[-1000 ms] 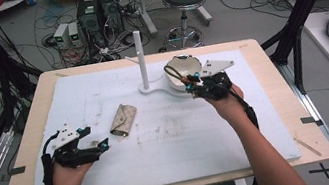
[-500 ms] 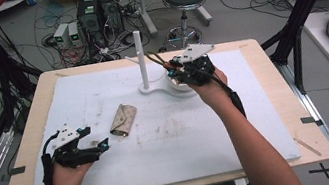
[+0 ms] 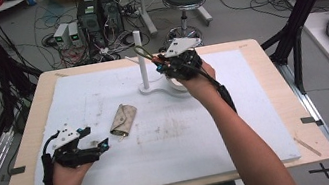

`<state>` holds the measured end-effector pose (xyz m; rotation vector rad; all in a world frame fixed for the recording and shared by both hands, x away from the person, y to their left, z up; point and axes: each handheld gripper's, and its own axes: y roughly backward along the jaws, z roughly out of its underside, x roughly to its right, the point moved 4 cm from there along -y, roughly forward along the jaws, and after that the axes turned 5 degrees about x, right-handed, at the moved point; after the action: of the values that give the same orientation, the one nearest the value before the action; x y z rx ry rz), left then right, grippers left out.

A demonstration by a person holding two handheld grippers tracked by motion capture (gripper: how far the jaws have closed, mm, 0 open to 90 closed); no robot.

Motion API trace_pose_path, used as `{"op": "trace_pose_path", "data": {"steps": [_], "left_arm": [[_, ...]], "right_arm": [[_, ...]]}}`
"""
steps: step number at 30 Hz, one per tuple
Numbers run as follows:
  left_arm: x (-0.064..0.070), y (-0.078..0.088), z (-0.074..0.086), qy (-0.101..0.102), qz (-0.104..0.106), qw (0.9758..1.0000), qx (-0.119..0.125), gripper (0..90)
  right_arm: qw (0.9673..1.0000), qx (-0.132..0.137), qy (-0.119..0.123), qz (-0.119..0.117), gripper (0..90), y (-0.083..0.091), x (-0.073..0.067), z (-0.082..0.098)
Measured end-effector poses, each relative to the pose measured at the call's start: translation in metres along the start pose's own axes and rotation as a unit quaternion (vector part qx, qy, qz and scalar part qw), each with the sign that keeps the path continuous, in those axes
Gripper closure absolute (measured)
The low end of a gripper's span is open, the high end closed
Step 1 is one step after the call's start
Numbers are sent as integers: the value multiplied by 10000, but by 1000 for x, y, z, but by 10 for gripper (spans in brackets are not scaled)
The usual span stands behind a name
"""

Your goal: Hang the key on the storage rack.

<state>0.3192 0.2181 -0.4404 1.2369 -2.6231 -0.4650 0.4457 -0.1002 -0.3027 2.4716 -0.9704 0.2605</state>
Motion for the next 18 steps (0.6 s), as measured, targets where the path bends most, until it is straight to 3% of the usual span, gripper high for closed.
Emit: {"op": "trace_pose_path", "data": {"steps": [15, 18], "left_arm": [[0, -1, 1, -25, -19, 10000, -62, 192], [0, 0, 1, -30, -23, 10000, -65, 193]], "right_arm": [[9994, -338, 13, 51, 724, -19, -4, 8], [9993, -359, 19, 86, 645, -20, -4, 9]]}}
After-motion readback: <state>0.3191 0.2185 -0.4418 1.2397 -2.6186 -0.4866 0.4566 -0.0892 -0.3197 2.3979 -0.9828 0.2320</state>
